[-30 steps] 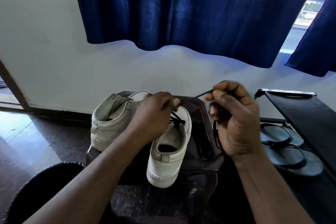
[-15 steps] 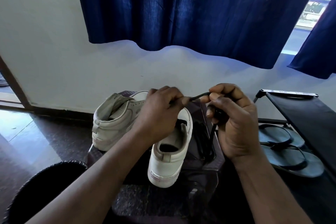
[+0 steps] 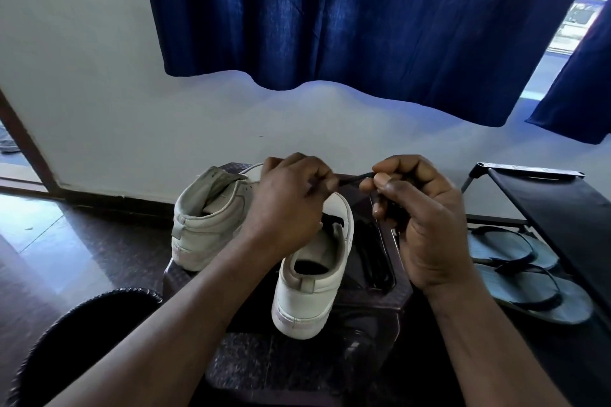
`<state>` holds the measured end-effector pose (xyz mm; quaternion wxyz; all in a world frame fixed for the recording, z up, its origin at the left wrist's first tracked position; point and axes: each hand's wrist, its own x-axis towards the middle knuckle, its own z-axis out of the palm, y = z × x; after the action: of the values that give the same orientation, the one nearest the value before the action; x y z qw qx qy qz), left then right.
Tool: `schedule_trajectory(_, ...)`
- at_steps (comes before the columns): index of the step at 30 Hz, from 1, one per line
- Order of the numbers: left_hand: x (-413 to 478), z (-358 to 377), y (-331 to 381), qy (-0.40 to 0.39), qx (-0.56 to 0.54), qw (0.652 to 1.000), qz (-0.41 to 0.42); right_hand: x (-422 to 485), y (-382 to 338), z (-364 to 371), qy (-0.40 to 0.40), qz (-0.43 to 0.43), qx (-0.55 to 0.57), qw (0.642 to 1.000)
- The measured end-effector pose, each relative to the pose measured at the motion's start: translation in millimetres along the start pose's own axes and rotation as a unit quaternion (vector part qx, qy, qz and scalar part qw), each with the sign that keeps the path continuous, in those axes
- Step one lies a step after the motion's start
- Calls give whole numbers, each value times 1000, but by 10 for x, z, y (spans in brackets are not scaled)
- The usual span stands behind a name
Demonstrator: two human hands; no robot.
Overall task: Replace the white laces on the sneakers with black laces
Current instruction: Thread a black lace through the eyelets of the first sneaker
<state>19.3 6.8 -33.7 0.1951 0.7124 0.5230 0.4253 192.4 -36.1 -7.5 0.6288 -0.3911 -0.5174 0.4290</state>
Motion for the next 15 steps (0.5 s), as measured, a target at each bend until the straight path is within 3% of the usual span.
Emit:
schedule_trajectory(5,28,11,-181,-19,76,996,-37,35,-5,-60,15,16,58,998)
schedule_trajectory(10,-2,71,-241,7,107,994,-32,71,-34,-85,-20,36,246,969)
schedule_trajectory(15,-28,40,-157,10,100,994,-36,84,34,-153,-20,18,206,978)
